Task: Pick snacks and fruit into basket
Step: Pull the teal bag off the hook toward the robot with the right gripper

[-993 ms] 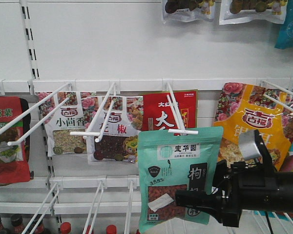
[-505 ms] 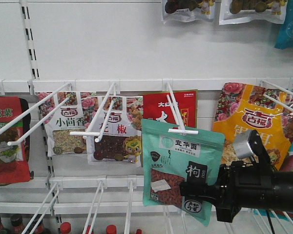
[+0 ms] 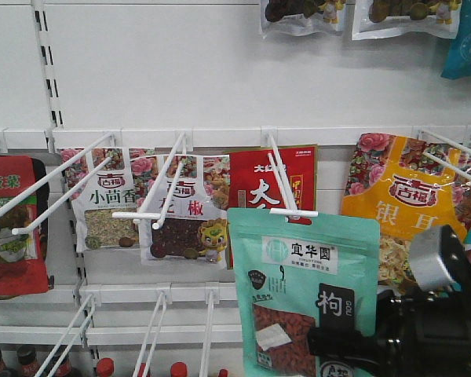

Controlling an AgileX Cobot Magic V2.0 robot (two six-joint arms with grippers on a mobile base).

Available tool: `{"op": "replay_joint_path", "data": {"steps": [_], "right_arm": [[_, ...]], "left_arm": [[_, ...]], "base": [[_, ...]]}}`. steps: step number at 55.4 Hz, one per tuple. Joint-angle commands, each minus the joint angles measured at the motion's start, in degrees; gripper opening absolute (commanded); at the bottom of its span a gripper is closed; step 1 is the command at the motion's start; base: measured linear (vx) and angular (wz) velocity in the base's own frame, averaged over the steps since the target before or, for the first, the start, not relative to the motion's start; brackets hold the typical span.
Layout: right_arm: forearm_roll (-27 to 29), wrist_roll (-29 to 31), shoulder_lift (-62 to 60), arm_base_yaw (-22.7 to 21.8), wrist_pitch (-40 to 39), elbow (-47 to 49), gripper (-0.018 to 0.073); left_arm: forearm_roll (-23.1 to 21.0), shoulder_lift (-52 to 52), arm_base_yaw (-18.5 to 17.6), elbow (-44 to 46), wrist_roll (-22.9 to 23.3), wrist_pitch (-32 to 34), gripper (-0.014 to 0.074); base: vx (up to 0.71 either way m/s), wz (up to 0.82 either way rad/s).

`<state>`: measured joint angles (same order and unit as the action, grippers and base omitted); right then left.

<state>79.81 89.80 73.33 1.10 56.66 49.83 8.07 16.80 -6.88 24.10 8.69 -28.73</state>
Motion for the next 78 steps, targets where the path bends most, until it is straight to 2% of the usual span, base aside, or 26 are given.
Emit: {"op": "replay_joint_path", "data": {"steps": [1,15,29,35,40,45,51,57,64,70,78], "right_arm": [[3.6,0.2,-6.1,-0.1,-0.3,-2.2,-0.0008],[2.7,-2.4,-17.5,-0.2,-2.5,-9.3,-0.0008],[1.5,-5.0,-24.3,-0.2,-3.4,-9.7,-0.0008],[0.1,-9.2,-26.1,-0.2,-4.6,-9.7,-0.0008],[-5.8,-15.0,-27.5,-0.3,-10.7,-9.7,-0.0008],[-14.4,-22.0,-29.4,-0.3,-19.8,-9.9,-0.0008],[-26.7,-34.1,-31.7,-0.3,-26.9,-11.0,-0.0008],[-36.1,-46.9,-33.8,0.3,-32.8,-14.1,-0.0008],[-44.5,-51.3,-36.4,3.6,-37.8,-17.4,-0.0008],[-50.9,-54.5,-39.1,5.3,-38.2,-17.7,-0.0008],[-63.3,-69.4,-43.2,5.3,-38.2,-17.7,-0.0008]], "left_arm": [[0.4,0.4,0.0,2.1,0.4,5.7,0.0017],[0.4,0.4,0.0,2.1,0.4,5.7,0.0017],[0.4,0.4,0.0,2.1,0.4,5.7,0.0017],[0.4,0.4,0.0,2.1,0.4,5.7,0.0017],[0.4,0.4,0.0,2.1,0.4,5.7,0.0017],[0.4,0.4,0.0,2.1,0.4,5.7,0.0017],[0.4,0.4,0.0,2.1,0.4,5.7,0.0017],[0.4,0.4,0.0,2.1,0.4,5.7,0.0017],[0.4,0.4,0.0,2.1,0.4,5.7,0.0017],[0.4,0.4,0.0,2.1,0.4,5.7,0.0017],[0.4,0.4,0.0,2.1,0.4,5.7,0.0017]], "base": [[0.0,0.0],[0.0,0.0],[0.0,0.0],[0.0,0.0],[0.0,0.0],[0.0,0.0],[0.0,0.0],[0.0,0.0],[0.0,0.0],[0.0,0.0],[0.0,0.0]]}}
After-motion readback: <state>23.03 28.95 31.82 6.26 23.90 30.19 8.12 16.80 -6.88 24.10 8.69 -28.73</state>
